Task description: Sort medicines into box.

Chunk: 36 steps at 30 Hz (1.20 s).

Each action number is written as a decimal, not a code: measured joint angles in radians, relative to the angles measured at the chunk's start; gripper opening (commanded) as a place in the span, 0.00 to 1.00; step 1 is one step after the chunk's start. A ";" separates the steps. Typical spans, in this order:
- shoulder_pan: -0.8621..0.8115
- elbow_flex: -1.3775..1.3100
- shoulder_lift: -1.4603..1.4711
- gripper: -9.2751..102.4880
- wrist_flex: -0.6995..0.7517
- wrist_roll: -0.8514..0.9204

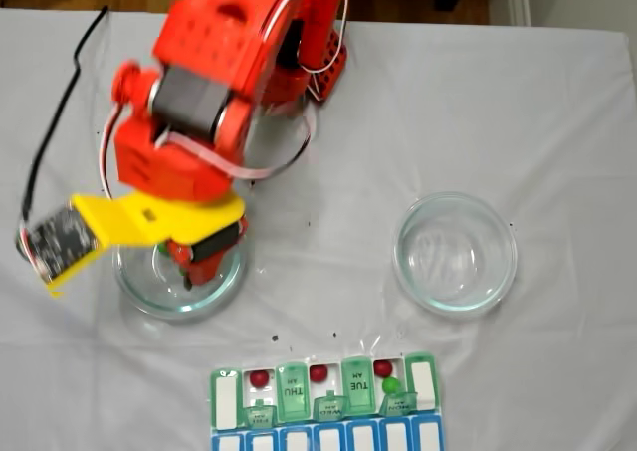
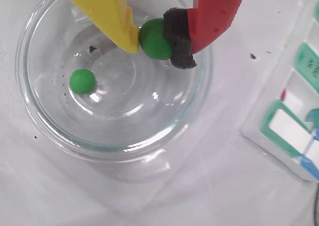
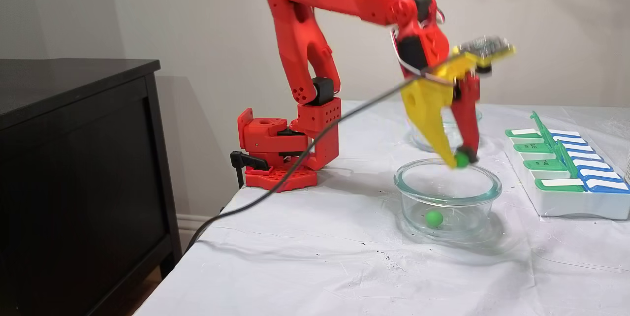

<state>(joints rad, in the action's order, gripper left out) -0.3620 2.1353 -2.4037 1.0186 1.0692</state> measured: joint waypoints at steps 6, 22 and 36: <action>0.114 -0.011 -0.106 0.08 -0.015 -0.149; 0.400 0.071 0.221 0.08 -0.391 -0.495; 0.410 -0.064 0.462 0.08 -0.518 -0.525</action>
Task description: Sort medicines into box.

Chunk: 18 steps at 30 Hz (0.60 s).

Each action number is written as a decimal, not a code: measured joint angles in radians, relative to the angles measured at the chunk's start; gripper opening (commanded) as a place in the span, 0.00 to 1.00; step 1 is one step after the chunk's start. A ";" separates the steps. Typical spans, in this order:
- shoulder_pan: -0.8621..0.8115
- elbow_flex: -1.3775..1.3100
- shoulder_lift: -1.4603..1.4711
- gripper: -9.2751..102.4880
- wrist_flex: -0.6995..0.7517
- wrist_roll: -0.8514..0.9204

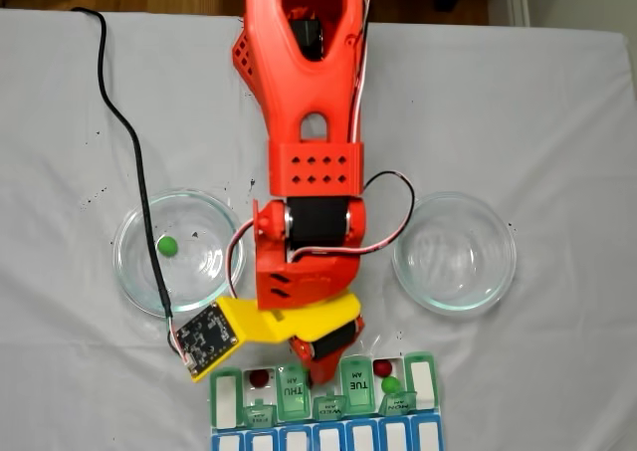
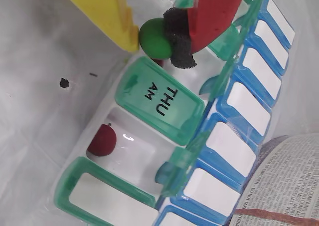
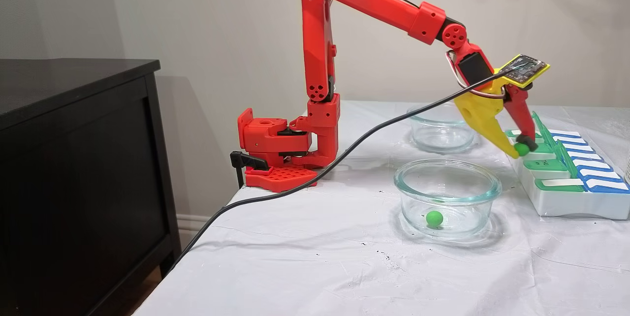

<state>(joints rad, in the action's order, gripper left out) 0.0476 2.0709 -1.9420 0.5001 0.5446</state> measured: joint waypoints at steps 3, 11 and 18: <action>0.015 -0.008 0.008 0.08 -0.032 -0.011; 0.043 -0.038 0.080 0.08 -0.055 -0.017; 0.055 -0.098 0.123 0.30 -0.041 -0.021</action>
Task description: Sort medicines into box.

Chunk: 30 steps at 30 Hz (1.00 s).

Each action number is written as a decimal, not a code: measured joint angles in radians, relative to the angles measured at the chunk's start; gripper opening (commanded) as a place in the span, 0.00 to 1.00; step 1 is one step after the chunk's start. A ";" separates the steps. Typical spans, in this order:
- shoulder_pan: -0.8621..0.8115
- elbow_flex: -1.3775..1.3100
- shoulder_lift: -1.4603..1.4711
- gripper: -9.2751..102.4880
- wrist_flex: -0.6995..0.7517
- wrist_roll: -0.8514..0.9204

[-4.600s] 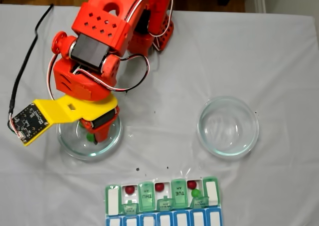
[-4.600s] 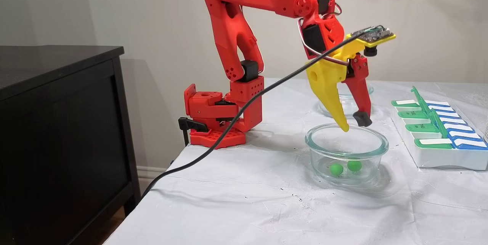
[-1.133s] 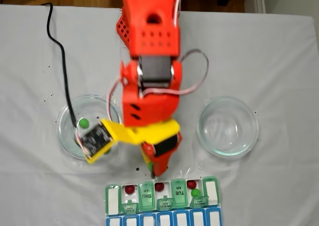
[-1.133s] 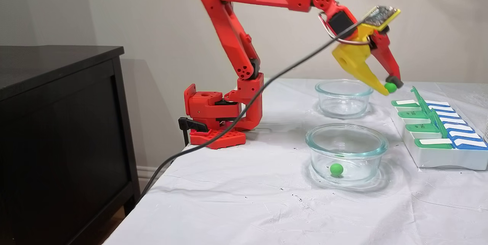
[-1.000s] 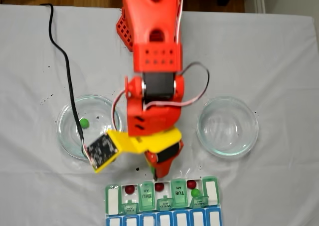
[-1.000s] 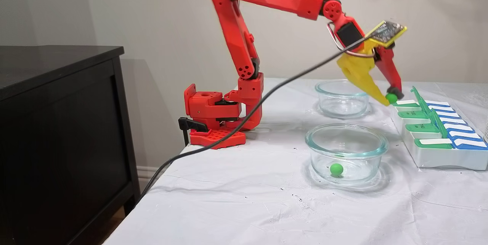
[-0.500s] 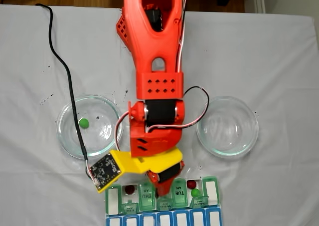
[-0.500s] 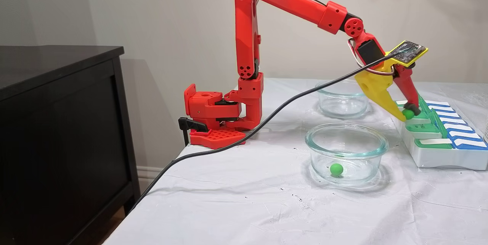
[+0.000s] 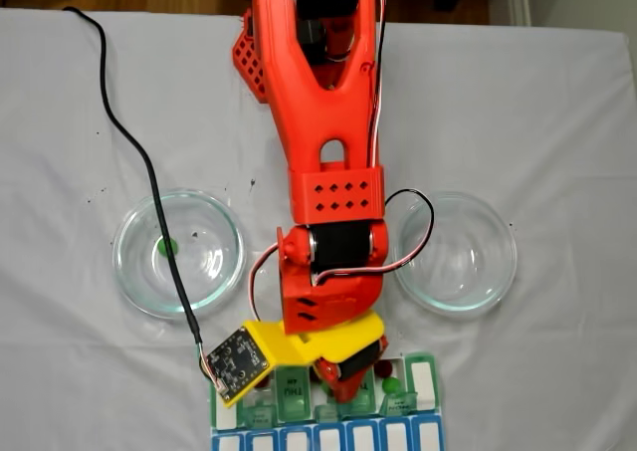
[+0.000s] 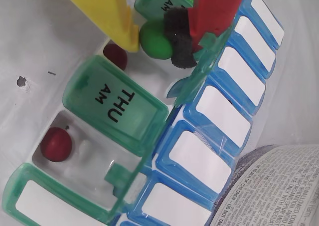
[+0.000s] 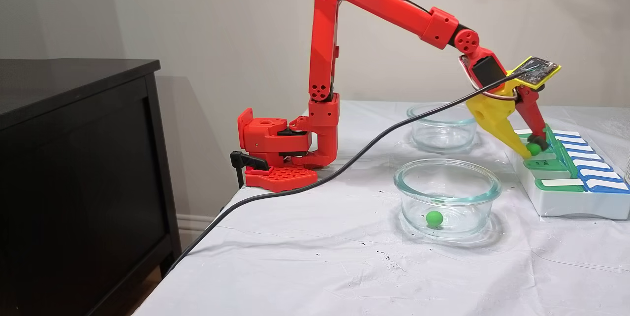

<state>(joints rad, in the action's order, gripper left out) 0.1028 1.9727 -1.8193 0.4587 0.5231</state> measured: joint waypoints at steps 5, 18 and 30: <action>0.000 -0.002 0.000 0.33 0.035 0.000; -0.083 -0.009 -0.150 0.08 0.255 0.137; -0.285 -0.032 -0.367 0.09 0.695 0.477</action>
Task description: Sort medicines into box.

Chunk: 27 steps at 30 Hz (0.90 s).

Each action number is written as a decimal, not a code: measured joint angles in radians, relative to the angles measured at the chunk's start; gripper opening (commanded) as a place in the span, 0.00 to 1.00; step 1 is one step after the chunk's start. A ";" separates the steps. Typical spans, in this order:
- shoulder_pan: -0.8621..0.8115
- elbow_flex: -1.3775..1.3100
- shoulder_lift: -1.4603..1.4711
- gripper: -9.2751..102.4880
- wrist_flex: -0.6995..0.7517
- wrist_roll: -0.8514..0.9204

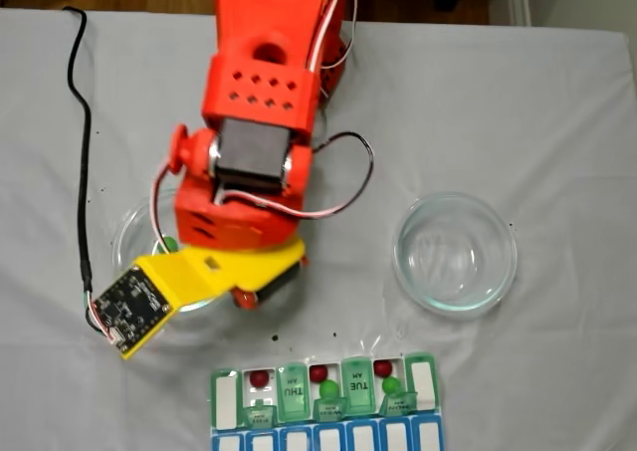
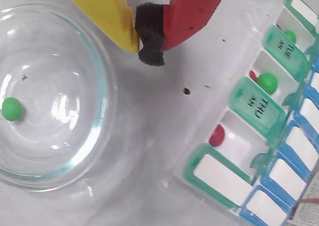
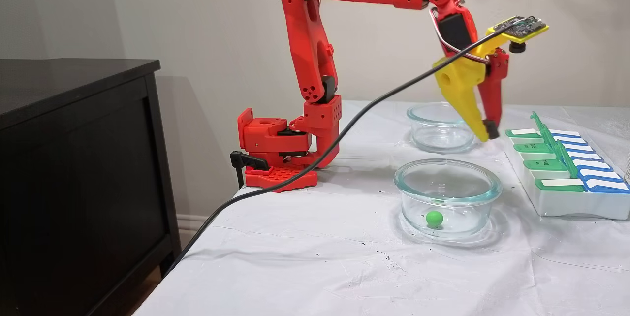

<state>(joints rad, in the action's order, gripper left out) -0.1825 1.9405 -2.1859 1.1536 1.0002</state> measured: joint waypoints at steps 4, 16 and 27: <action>-0.069 0.000 -0.017 0.13 0.058 0.130; -0.293 -0.008 0.158 0.23 0.106 0.287; -0.348 0.058 0.156 0.30 -0.041 0.268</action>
<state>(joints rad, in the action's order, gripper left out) -0.5308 1.9988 -2.0295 1.1121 1.2686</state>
